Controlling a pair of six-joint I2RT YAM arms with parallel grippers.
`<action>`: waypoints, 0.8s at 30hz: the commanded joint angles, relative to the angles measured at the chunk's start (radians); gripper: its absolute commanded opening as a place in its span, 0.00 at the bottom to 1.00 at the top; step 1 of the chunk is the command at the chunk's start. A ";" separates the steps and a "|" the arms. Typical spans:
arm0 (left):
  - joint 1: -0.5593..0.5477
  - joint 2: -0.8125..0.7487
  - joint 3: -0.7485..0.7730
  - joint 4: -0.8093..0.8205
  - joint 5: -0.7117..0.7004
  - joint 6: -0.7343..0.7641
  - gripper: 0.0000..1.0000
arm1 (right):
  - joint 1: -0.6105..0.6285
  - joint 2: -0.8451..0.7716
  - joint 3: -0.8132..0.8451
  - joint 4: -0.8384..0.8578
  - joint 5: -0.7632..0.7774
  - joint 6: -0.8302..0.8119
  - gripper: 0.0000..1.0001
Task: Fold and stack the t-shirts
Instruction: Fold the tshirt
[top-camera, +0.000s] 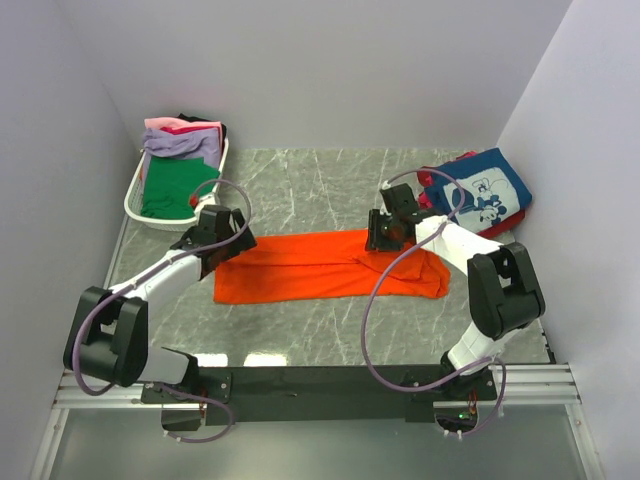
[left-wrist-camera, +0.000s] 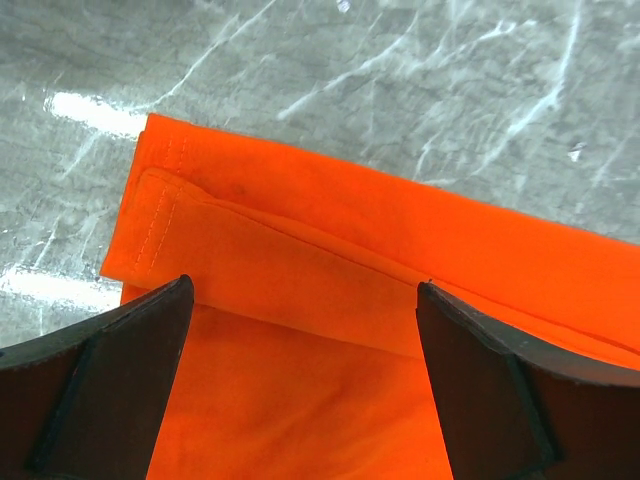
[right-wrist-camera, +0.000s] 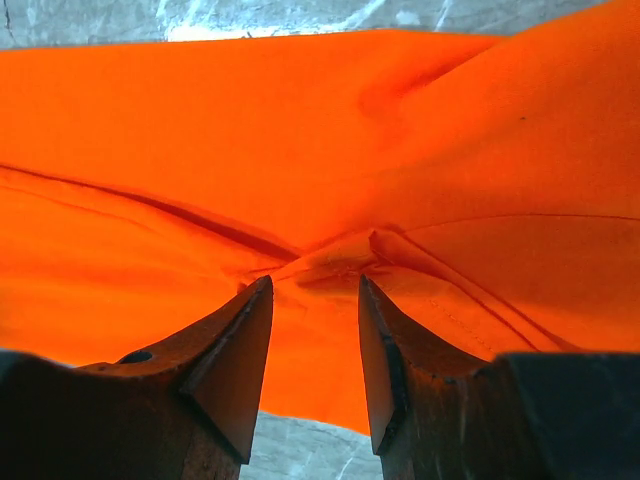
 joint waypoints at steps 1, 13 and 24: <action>0.006 -0.045 -0.015 0.018 0.016 -0.004 0.99 | 0.011 -0.017 -0.004 0.022 0.010 0.005 0.47; 0.015 -0.067 -0.030 0.024 0.027 0.009 0.99 | 0.014 -0.080 -0.056 0.020 0.054 0.025 0.47; 0.018 -0.070 -0.045 0.024 0.025 0.009 0.99 | 0.011 0.036 0.033 0.065 0.065 0.008 0.46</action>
